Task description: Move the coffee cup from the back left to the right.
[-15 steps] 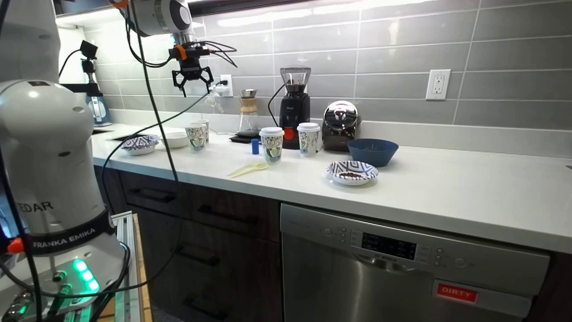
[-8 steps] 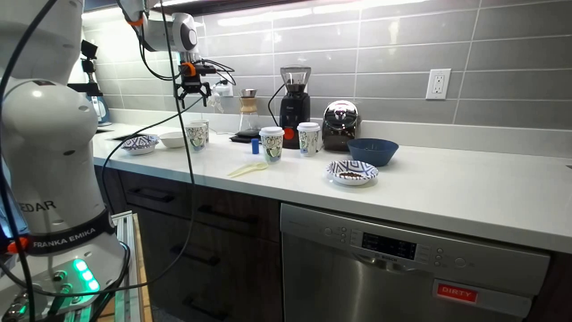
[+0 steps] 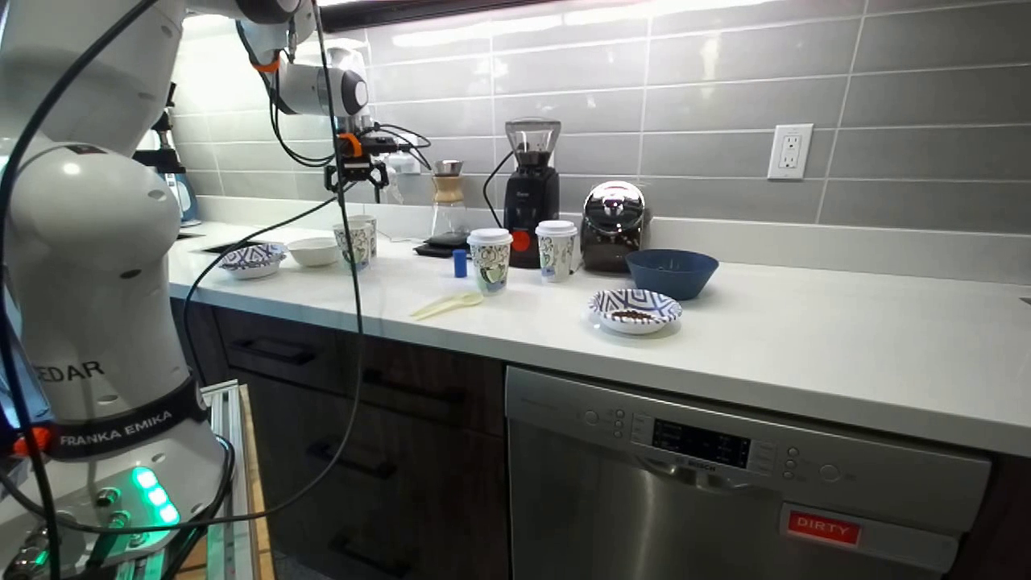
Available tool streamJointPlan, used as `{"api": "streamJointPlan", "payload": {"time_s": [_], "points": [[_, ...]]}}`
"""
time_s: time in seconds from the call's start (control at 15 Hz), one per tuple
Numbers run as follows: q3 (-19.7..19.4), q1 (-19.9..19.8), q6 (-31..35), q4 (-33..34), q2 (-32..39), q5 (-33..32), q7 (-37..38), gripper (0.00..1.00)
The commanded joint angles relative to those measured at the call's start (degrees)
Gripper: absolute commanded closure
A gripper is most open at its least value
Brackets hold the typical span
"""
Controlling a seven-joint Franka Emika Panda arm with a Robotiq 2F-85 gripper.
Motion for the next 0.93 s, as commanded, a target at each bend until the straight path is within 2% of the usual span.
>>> {"api": "streamJointPlan", "payload": {"time_s": [0.0,0.07,0.2,0.6,0.87], "points": [[-2.9,2.9,0.9,5.4,4.6,-4.5,3.8,0.02],[-3.2,3.3,0.4,6.6,5.7,-4.6,4.2,0.26],[-3.9,4.2,-0.4,8.7,7.7,-4.7,4.9,0.3],[-5.2,5.0,-1.7,11.9,9.8,-3.3,5.3,0.73],[-5.3,3.5,-3.3,10.4,7.0,-2.4,5.6,0.99]]}}
